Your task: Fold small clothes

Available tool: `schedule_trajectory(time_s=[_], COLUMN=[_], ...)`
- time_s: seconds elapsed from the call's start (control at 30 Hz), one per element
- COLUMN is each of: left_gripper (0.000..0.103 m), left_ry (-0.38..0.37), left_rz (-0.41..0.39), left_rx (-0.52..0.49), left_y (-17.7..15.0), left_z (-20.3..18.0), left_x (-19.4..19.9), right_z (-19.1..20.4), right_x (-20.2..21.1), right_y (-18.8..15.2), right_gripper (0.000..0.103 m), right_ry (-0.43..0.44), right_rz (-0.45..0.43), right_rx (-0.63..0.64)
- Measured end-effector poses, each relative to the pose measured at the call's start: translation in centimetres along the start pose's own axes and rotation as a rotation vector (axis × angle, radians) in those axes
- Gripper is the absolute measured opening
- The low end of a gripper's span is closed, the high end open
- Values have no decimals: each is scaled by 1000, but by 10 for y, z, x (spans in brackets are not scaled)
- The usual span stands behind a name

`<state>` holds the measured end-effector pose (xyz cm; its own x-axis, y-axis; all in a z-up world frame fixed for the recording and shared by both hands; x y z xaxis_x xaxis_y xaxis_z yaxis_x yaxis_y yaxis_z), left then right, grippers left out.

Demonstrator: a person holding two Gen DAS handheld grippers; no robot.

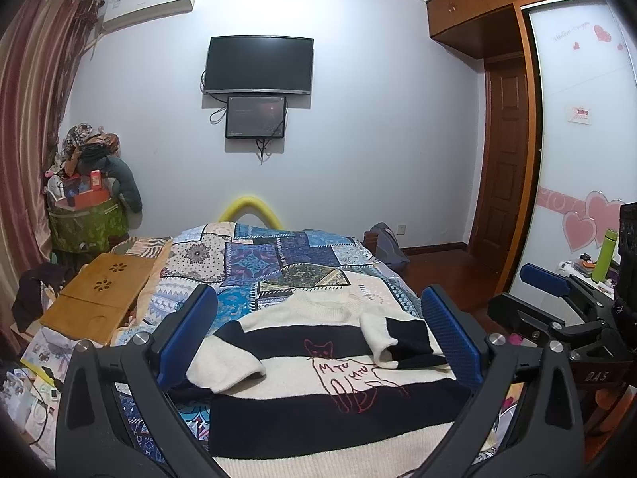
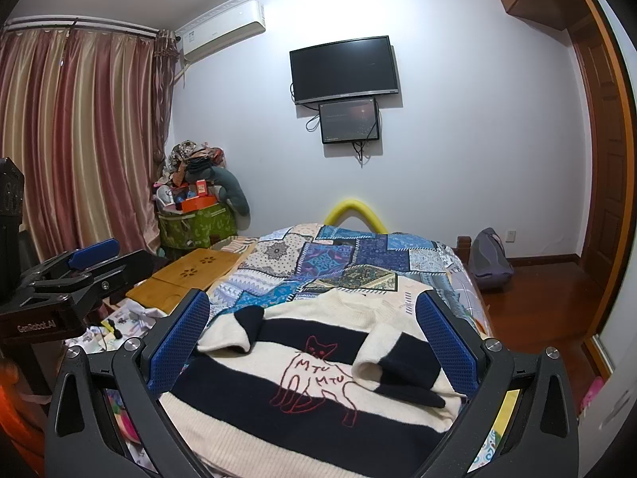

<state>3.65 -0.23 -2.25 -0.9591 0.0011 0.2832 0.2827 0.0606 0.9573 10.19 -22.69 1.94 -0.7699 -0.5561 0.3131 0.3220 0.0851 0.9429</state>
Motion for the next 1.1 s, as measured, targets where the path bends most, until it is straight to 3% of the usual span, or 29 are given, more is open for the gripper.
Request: schedule_trajectory(time_s=[1.1], left_gripper=[103], left_ry=[8], left_rz=[17], left_rx=[5], left_y=[1], left_z=[3], left_x=[-2], right_z=[0], right_x=[0], right_y=[0], right_gripper=[103], right_ry=[1], right_rz=[0], right_rx=[1])
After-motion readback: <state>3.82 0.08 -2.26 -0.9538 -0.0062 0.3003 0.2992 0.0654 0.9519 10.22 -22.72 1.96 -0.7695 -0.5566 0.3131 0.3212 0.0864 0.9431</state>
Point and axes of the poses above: each gripper's, at about its wrist camera, not at the fingertips, and x roughly against the way its jaws point, z to its left, y to its top, the point moved 3 cm from there along -x, roughly the way its jaws point
